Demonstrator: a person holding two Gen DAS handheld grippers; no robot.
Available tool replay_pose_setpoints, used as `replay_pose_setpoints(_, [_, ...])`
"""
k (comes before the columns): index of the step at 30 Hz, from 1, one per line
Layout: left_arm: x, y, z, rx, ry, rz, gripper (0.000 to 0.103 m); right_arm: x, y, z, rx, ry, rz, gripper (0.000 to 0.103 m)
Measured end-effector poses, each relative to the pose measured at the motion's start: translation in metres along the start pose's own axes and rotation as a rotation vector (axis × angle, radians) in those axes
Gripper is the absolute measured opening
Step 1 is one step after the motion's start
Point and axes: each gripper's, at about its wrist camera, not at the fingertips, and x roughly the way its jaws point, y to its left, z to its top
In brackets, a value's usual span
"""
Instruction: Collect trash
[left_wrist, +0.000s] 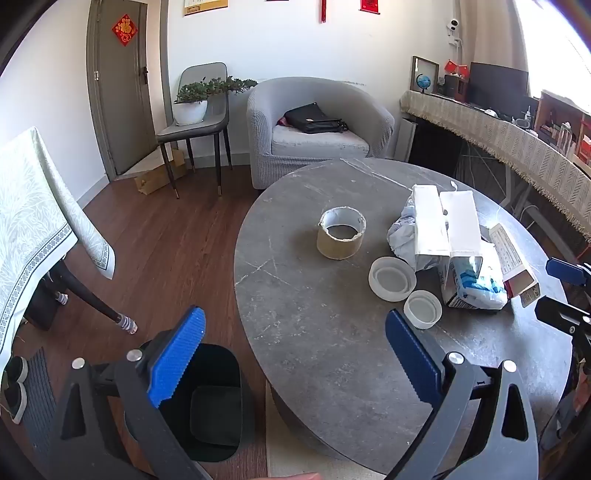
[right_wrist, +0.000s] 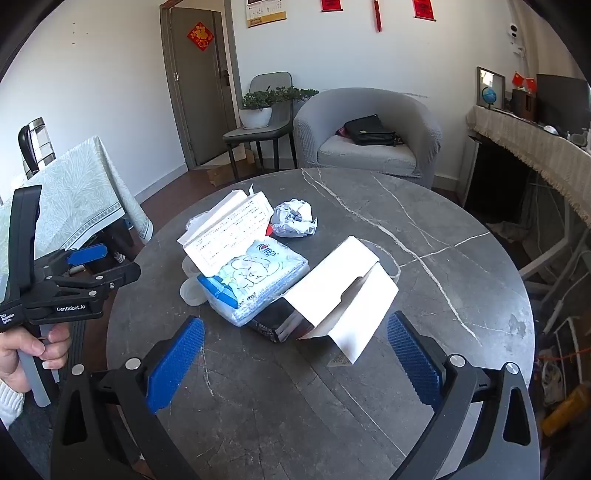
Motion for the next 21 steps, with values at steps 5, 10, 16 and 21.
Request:
replay_pose_setpoints(5, [0.0005, 0.0003, 0.0001, -0.005, 0.010, -0.005, 0.100, -0.0007, 0.0005, 0.0001, -0.003, 0.000, 0.001, 0.100])
replay_pose_setpoints(10, [0.0004, 0.0003, 0.0000, -0.005, 0.009, -0.004, 0.100, 0.0002, -0.0002, 0.0001, -0.004, -0.005, 0.003, 0.100])
replay_pose_setpoints(16, [0.0004, 0.0004, 0.0000, -0.007, 0.009, -0.006, 0.100, 0.0006, 0.0017, 0.0004, -0.008, -0.003, 0.005, 0.100])
replay_pose_setpoints(21, [0.0005, 0.0001, -0.0001, -0.007, 0.010, -0.004, 0.100, 0.0008, 0.0023, 0.0000, -0.012, -0.003, 0.010, 0.100])
